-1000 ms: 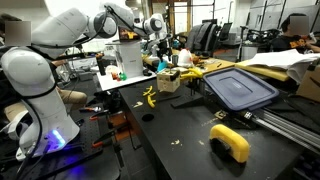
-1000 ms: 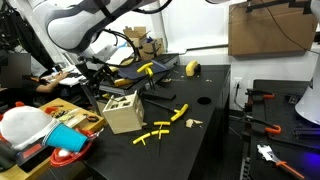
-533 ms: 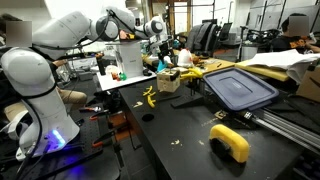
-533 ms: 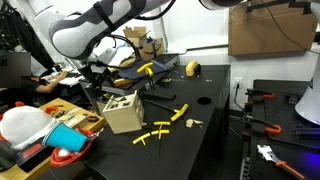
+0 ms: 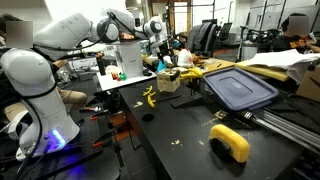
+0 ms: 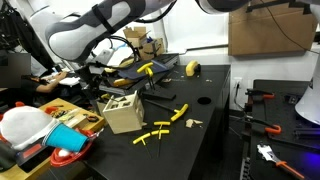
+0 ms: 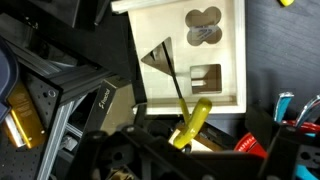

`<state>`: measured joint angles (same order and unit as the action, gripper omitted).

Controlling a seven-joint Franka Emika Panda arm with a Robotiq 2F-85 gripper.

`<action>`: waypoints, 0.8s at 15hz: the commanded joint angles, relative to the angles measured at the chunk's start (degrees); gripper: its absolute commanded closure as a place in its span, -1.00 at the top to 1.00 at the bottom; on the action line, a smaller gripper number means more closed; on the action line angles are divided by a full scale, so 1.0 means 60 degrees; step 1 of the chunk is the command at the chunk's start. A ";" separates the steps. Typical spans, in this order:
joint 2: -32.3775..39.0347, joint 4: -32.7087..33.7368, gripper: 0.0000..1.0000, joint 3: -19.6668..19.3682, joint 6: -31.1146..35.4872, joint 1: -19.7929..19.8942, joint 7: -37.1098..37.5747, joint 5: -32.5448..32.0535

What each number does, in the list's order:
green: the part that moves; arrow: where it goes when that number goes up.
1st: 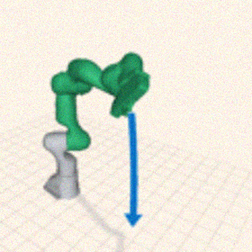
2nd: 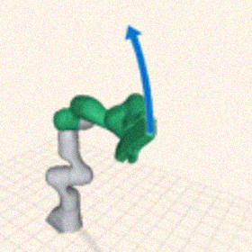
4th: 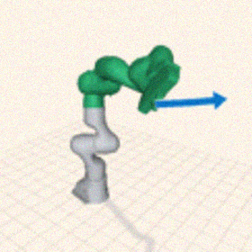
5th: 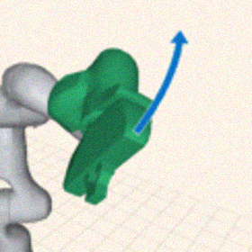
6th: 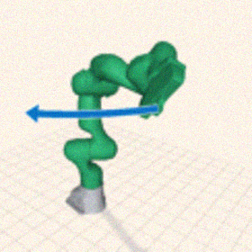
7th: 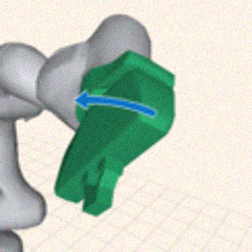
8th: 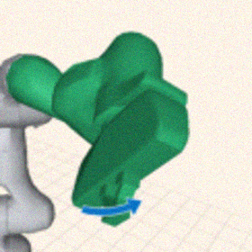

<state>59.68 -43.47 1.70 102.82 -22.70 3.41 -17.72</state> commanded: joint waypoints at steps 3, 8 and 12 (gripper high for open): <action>0.0485 0.0615 1.00 -0.0035 0.0375 -0.0135 -0.0571 -0.0179; 0.0832 0.0655 1.00 -0.0124 0.0995 -0.0188 -0.0870 -0.0354; 0.0933 0.0644 0.17 -0.0197 0.1366 -0.0216 -0.0611 -0.0700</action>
<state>64.21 -41.66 1.62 109.99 -23.35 -0.04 -20.44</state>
